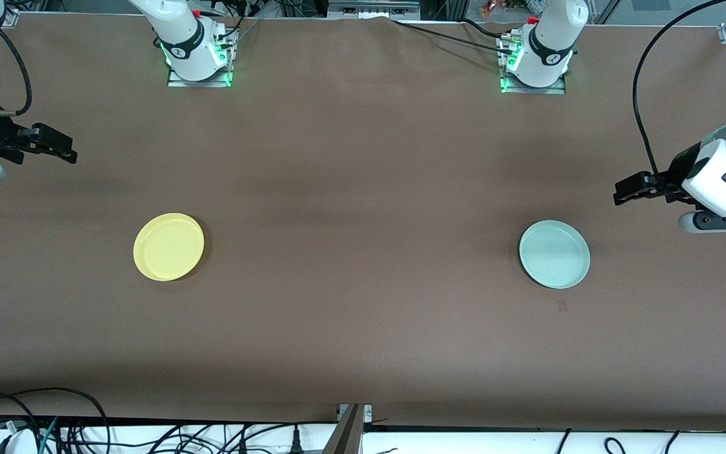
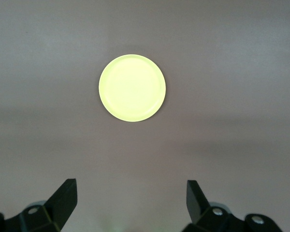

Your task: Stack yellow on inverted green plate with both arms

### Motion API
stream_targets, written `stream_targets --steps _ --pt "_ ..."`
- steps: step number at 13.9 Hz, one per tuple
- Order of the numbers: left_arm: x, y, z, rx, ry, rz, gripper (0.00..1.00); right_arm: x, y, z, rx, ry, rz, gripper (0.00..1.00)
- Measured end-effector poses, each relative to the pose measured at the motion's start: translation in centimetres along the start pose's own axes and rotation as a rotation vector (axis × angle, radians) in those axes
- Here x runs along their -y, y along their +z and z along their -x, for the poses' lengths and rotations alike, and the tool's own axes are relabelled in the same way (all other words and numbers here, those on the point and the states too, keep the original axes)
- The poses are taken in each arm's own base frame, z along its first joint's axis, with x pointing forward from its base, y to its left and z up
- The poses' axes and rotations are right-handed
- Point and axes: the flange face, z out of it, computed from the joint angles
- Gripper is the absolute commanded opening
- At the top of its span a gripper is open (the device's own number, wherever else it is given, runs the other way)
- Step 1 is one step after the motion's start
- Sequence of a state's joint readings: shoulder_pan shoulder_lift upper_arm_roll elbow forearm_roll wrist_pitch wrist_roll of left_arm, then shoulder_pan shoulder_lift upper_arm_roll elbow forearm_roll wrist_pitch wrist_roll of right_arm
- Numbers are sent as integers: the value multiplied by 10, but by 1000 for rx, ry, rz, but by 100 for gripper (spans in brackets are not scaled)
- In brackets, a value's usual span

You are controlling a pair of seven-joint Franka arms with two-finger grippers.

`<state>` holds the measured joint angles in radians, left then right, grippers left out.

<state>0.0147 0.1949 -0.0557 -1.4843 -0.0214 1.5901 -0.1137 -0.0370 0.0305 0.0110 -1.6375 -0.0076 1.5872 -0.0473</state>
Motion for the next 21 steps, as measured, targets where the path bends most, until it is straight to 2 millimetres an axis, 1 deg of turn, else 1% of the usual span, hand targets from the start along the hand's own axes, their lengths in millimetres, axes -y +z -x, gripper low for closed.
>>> stream_targets --steps 7,9,10,12,14,17,19,21 --pt "2 0 0 0 -3 0 100 0 0 0 0 0 0 100" --pt "9 6 -2 12 -15 -1 100 0 0 0 0 0 0 100" --pt "17 13 -5 21 -25 -1 100 0 0 0 0 0 0 100" --pt "43 33 -17 33 -30 3 100 0 0 0 0 0 0 100" --pt "66 63 -30 64 -25 8 100 0 0 0 0 0 0 100" --pt "82 111 -48 85 -44 57 100 0 0 0 0 -1 0 100" --pt "97 136 -56 81 -34 95 100 0 0 0 0 -1 0 100" --pt "117 163 -62 76 -25 134 100 0 0 0 0 -1 0 100"
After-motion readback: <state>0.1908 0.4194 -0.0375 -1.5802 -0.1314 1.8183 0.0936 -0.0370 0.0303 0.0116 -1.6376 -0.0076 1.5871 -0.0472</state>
